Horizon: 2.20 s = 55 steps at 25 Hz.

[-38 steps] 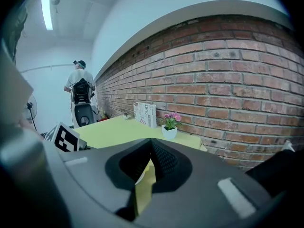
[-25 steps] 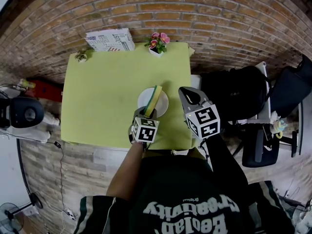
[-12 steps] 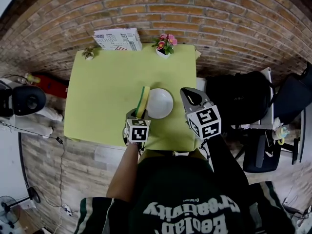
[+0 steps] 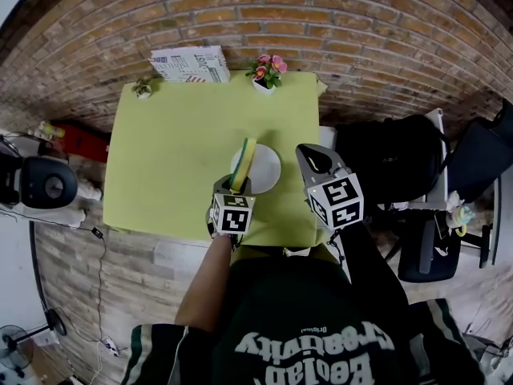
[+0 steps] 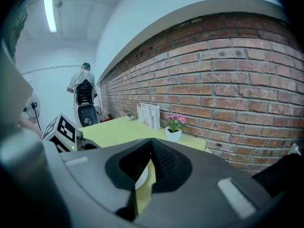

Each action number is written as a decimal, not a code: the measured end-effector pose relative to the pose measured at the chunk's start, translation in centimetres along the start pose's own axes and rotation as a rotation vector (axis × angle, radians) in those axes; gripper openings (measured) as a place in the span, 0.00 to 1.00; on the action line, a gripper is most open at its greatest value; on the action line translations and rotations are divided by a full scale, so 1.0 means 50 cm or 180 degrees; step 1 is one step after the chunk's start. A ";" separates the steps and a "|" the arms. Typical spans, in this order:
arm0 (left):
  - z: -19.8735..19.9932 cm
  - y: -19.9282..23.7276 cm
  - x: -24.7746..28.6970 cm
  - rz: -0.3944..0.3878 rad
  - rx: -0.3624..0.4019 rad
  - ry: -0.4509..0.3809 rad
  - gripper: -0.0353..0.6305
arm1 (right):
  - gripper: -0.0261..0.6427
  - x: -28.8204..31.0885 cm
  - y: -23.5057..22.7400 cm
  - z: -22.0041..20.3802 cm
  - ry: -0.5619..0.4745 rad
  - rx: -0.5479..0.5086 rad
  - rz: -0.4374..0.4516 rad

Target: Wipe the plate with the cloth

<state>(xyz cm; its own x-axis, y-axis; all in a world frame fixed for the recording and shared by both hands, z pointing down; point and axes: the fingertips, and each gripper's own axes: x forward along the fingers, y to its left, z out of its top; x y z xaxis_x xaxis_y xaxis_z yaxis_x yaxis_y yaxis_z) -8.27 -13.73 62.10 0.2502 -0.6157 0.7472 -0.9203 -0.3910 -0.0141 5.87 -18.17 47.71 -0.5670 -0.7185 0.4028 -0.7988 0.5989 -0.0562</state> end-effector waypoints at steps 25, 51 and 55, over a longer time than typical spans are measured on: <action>-0.034 -0.123 0.009 -0.0494 0.0058 0.0188 0.25 | 0.06 -0.038 -0.013 -0.018 0.0000 0.0026 -0.0069; -0.094 0.055 -0.059 0.0131 -0.0435 0.0237 0.25 | 0.06 0.002 0.042 0.007 -0.0036 -0.0062 0.0115; -0.069 0.033 -0.070 0.0054 -0.0372 0.0122 0.25 | 0.06 -0.001 0.039 0.005 -0.0031 -0.0051 0.0105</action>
<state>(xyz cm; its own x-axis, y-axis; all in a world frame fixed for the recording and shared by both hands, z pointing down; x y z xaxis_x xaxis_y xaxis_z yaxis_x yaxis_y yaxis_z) -11.69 -9.83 61.76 0.2246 -0.5940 0.7724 -0.9536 -0.2971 0.0489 4.30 -17.05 47.35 -0.5951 -0.7016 0.3919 -0.7763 0.6279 -0.0547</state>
